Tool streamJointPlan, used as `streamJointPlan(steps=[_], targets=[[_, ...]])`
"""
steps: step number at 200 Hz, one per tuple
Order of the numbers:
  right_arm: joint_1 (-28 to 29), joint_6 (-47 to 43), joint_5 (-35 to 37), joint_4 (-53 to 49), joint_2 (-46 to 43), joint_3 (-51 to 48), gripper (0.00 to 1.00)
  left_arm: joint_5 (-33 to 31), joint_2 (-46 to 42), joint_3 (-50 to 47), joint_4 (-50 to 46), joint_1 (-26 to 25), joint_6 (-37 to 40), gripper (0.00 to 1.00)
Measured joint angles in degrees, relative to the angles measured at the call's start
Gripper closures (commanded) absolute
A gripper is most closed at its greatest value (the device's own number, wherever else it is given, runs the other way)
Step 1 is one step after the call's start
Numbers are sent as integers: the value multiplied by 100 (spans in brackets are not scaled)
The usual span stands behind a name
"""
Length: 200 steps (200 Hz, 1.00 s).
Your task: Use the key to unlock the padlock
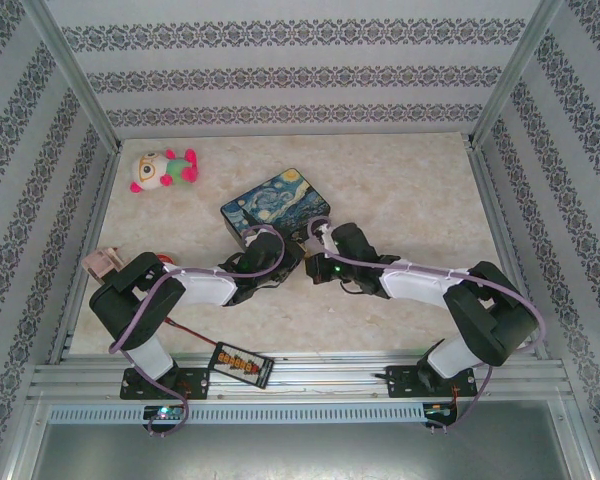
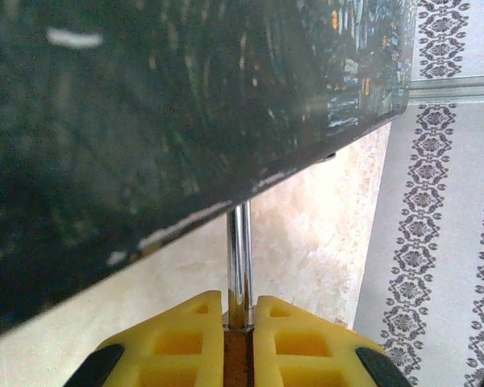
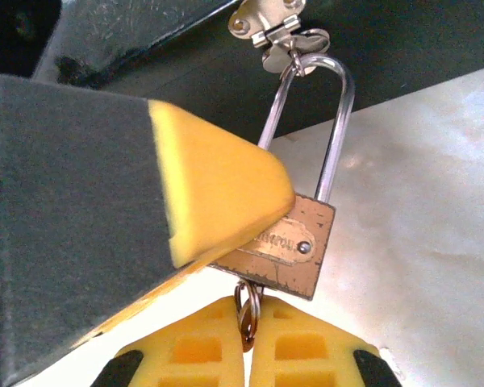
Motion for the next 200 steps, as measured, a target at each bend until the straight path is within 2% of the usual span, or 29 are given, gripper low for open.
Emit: streamJointPlan(steps=[66, 123, 150, 178, 200], targets=[[-553, 951, -1360, 640, 201, -184, 100, 50, 0, 4, 107, 0, -59, 99], [-765, 1534, -1878, 1196, 439, -227, 100, 66, -2, -13, 166, -7, -55, 65], [-841, 1644, -1917, 1403, 470, -229, 100, 103, -2, -26, 188, -2, -9, 54], [-852, 1681, -1934, 1497, 472, -240, 100, 31, -55, -31, 81, 0, 81, 46], [-868, 1681, -1939, 1598, 472, -243, 100, -72, -146, -31, -66, 0, 219, 33]])
